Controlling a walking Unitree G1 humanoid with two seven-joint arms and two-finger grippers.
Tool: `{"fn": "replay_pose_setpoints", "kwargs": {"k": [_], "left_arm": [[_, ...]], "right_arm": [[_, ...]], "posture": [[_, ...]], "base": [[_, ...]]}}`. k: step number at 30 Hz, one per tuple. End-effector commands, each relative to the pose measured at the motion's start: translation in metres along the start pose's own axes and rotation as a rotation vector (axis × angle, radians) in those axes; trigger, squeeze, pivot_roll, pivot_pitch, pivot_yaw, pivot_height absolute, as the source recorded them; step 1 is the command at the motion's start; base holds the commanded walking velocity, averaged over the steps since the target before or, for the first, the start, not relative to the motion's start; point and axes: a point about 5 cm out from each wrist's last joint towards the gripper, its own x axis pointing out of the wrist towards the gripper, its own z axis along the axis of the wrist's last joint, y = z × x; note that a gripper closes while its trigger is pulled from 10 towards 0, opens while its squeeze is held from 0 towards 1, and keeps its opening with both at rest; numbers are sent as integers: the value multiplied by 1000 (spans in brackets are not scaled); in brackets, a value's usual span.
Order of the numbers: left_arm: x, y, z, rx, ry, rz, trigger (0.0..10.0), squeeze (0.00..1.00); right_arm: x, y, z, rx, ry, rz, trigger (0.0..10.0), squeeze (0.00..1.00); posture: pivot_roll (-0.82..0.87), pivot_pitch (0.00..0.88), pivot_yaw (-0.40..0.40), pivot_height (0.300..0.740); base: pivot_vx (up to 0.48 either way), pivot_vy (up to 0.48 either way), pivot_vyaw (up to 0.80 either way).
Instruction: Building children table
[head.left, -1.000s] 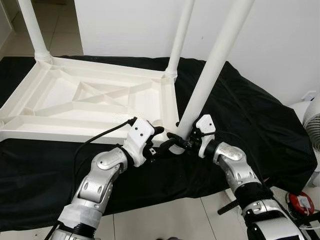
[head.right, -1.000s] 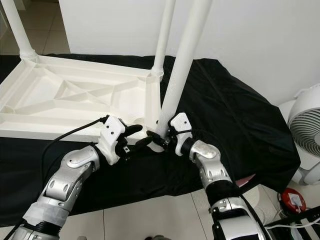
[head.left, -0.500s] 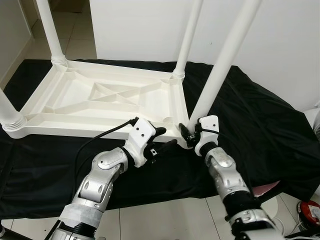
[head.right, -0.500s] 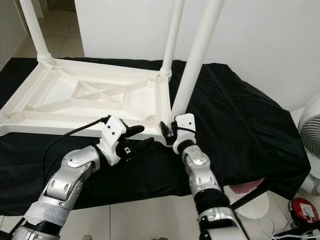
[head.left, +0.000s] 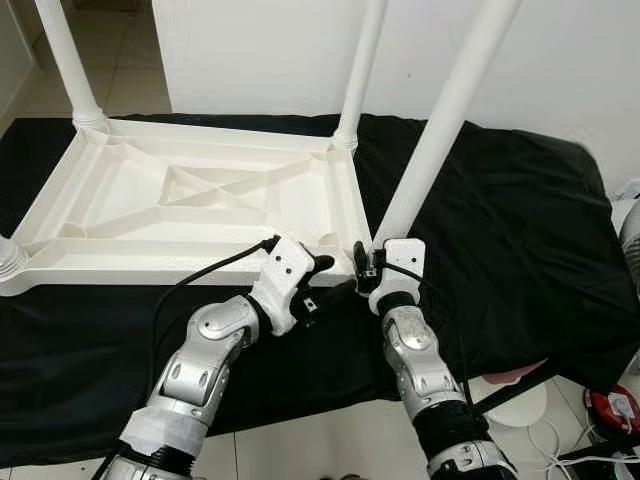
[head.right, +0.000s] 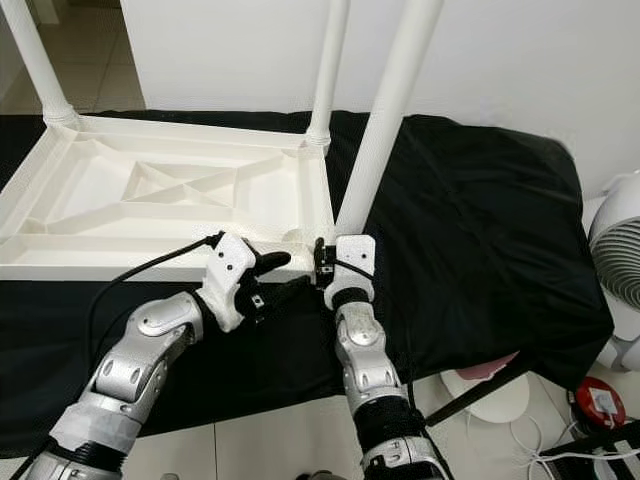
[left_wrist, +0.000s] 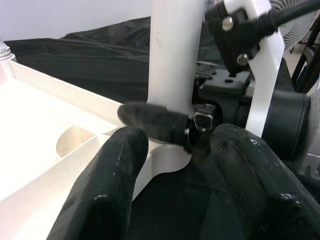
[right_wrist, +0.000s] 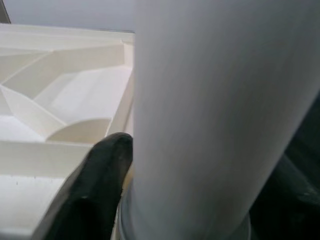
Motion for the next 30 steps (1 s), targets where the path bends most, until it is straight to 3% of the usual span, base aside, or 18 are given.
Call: {"fn": "replay_pose_setpoints", "kwargs": {"k": [1, 6, 7, 9, 10, 12, 14, 19, 30], "left_arm": [[0, 0, -2, -5, 10, 51, 10000, 0], [-1, 0, -2, -6, 11, 54, 10000, 0], [-1, -1, -2, -5, 11, 54, 10000, 0], [-3, 0, 0, -4, 5, 56, 10000, 0], [-3, 0, 0, -4, 5, 56, 10000, 0], [-4, 0, 0, -3, 4, 56, 10000, 0], [-4, 1, 0, -2, 5, 50, 10000, 0], [-2, 2, 2, 9, 5, 37, 10000, 0], [2, 3, 5, 16, -2, 25, 10000, 0]], "right_arm": [[-7, -6, -4, 31, -9, 26, 10000, 1000], [-16, -20, -3, 0, -31, 84, 10000, 1000], [-18, -22, -4, -6, -25, 89, 10000, 0], [-25, -46, -6, -49, -26, 128, 10000, 0], [-25, -46, -6, -49, -26, 128, 10000, 0], [-29, -64, -5, -73, -17, 182, 10000, 0], [-27, -70, -2, -72, -18, 222, 10000, 0], [-17, -73, 7, -65, -24, 311, 10000, 0], [6, -56, 18, -101, -16, 520, 10000, 0]], "posture": [[69, 76, -92, 740], [74, 76, -95, 740], [74, 76, -95, 740], [79, 76, -94, 740], [79, 76, -94, 740], [81, 73, -91, 740], [77, 69, -82, 740], [71, 54, -67, 740], [78, 34, -62, 740]], "base": [[0, 0, 0], [0, 0, 0], [0, 0, 0], [0, 0, 0], [0, 0, 0], [0, 0, 0], [0, 0, 0], [0, 0, 0], [0, 0, 0]]}}
